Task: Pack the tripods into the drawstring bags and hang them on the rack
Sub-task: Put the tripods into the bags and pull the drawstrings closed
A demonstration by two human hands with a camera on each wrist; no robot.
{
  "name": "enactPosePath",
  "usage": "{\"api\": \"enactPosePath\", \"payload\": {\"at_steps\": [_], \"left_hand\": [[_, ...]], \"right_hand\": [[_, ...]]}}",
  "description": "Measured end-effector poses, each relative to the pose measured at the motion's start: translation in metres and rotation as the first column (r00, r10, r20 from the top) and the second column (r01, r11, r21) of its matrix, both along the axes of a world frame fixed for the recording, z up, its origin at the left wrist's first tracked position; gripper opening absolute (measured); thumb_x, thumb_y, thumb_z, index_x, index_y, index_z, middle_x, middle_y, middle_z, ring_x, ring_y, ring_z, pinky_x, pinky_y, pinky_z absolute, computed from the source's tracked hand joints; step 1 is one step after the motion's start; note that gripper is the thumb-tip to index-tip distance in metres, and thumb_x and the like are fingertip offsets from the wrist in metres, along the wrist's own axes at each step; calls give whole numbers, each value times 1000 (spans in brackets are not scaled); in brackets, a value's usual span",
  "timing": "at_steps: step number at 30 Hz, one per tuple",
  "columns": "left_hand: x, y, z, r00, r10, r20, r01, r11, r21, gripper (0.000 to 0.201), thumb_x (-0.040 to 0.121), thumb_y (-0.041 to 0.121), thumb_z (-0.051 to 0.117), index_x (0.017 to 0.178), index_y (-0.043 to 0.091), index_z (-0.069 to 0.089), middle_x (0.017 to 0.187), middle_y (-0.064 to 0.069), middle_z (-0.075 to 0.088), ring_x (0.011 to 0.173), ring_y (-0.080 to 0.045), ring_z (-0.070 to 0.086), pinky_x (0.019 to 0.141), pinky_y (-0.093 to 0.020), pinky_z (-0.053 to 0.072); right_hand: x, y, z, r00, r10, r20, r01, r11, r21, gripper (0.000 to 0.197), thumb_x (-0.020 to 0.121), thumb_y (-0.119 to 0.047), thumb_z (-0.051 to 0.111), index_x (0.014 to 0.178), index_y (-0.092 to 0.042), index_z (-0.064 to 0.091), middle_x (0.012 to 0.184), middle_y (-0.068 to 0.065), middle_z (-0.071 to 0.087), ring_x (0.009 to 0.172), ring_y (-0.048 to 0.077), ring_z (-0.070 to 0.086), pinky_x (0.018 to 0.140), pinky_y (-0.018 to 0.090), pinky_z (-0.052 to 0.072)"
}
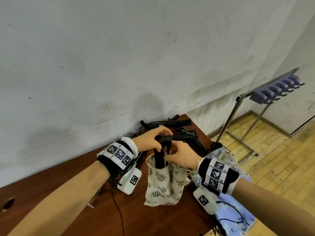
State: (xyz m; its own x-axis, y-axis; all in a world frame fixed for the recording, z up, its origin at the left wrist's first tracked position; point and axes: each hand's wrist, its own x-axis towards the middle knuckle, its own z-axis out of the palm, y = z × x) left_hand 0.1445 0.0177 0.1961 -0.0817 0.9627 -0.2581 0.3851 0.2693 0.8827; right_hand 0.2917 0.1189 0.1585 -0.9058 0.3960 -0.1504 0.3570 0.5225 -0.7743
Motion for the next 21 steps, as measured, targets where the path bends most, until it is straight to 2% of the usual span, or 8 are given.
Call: {"api": "enactPosePath", "payload": {"at_steps": [3, 5, 7, 9, 11, 13, 18, 21], "left_hand": [[-9, -10, -21, 911, 247, 329, -198, 964, -176, 65, 51, -1, 44, 112, 21, 53, 122, -4, 50, 117, -21, 47, 86, -29, 45], [-13, -12, -45, 852, 393, 347, -303, 909, -286, 36, 67, -1, 46, 95, 17, 58, 100, -4, 56, 97, -21, 52, 71, -28, 43], [-15, -10, -68, 921, 387, -39, -377, 861, -342, 12, 88, 6, 47, 92, 11, 57, 94, -9, 57, 87, -25, 53, 75, -35, 42], [-14, -11, -90, 864, 256, -434, -450, 780, -436, 37, 93, 29, 50, 121, 6, 49, 123, -17, 51, 116, -34, 48, 99, -39, 39], [-11, -17, -95, 754, 193, -628, -557, 696, -454, 64, 88, 47, 53, 134, 6, 37, 136, -17, 41, 129, -35, 36, 106, -41, 32], [-11, -24, -95, 763, 148, -629, -548, 665, -508, 59, 89, 44, 53, 131, 4, 42, 130, -17, 50, 123, -33, 47, 99, -37, 40], [-11, -23, -86, 885, 218, -410, -385, 840, -382, 24, 94, 22, 51, 72, 13, 52, 79, -9, 60, 79, -28, 61, 61, -29, 47], [-4, -16, -54, 877, 186, -444, -316, 918, -240, 23, 91, 16, 53, 68, 17, 53, 82, -13, 65, 74, -24, 57, 62, -25, 37]], "right_hand": [[4, 7, -14, 1000, 16, 10, -16, 1000, -4, 32, 74, -27, 76, 103, -19, 64, 85, -1, 69, 64, 4, 59, 62, 19, 51], [4, 9, -21, 1000, -2, 26, 3, 1000, -23, 22, 74, -27, 76, 91, -23, 62, 82, -4, 67, 63, 4, 59, 61, 19, 48], [2, 9, -25, 999, -38, -12, 38, 998, -44, 22, 75, -27, 77, 78, -30, 56, 76, -11, 64, 63, -2, 57, 62, 17, 44], [1, 9, -27, 999, -31, -21, 30, 997, -71, 25, 74, -29, 79, 74, -27, 54, 72, -10, 64, 58, -4, 55, 61, 17, 43], [2, 8, -28, 1000, -21, -12, 19, 995, -100, 29, 73, -32, 80, 76, -20, 54, 68, -10, 64, 55, -5, 53, 59, 17, 43], [4, 8, -27, 1000, -24, -15, 22, 992, -121, 31, 72, -33, 82, 76, -19, 54, 61, -16, 61, 53, -7, 52, 58, 14, 39], [2, 7, -29, 998, -63, 22, 65, 993, -102, 53, 69, -58, 75, 114, -36, 61, 83, -20, 66, 74, -6, 59, 74, 20, 48], [-6, -5, -21, 984, -73, 162, 47, 986, 160, 61, 62, -85, 56, 102, -39, 61, 86, -14, 67, 78, 4, 63, 69, 23, 51]]}}
